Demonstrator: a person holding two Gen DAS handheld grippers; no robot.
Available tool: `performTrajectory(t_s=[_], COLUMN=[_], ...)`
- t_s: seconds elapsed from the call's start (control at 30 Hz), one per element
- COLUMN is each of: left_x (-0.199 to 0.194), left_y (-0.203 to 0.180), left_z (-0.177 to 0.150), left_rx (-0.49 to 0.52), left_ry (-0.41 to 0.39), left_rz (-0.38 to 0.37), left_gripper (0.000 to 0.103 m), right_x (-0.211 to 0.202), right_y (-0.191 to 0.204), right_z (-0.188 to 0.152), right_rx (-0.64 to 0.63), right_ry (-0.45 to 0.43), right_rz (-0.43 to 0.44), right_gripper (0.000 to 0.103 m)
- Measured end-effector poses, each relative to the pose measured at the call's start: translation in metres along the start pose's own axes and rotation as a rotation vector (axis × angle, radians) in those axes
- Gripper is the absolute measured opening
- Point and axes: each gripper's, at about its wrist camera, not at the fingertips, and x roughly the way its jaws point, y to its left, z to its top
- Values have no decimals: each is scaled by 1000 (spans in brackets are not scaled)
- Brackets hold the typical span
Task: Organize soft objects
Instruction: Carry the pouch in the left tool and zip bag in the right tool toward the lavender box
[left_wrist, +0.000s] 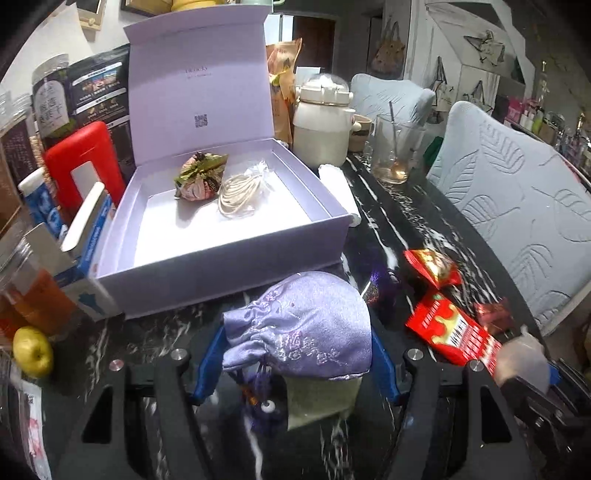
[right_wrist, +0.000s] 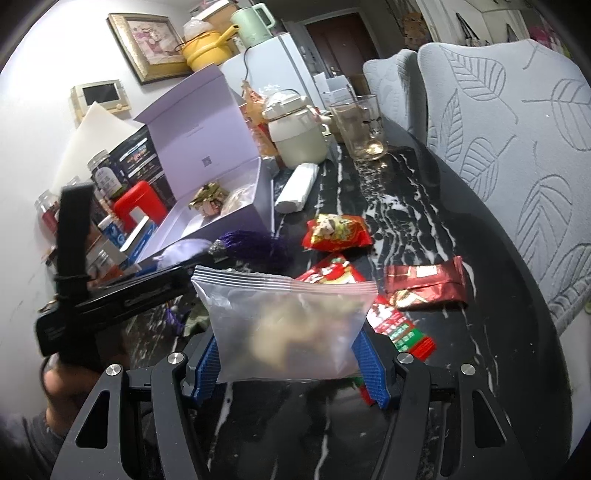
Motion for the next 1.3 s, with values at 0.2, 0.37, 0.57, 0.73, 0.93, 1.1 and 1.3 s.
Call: performTrajectory(t_s=[0.2,0.37,0.57,0.73,0.93,1.1,1.3], left_x=[-28,-56,-84,-97,-118,-135,-158], left_y=[17,29,46,62,79,89,105], left_z=[-10,-18,-34,-50,-69,-84,-94], left_rx=[-53,-57,-76,-106,-145,-161,-183], left_ry=[-25,-72,-85,-80,-82,-91,-110], left_rz=[-9,17,21,49,76,106,142], left_gripper=[67,67,67,67,67,67,67], right_x=[-3,-3,-4,-2,-4,-9,-16], right_y=[14,31,55,80,107,129,154], right_z=[-3,-8,-12,-15,-21,-28,-36], right_rx=[-11,-39,-80,-127,-182,-223,-251], right_ry=[2,11,14,28,35,39,44], right_rz=[46,76,122,164,210,249,302], right_gripper=[64,64,64,64,64,64,64])
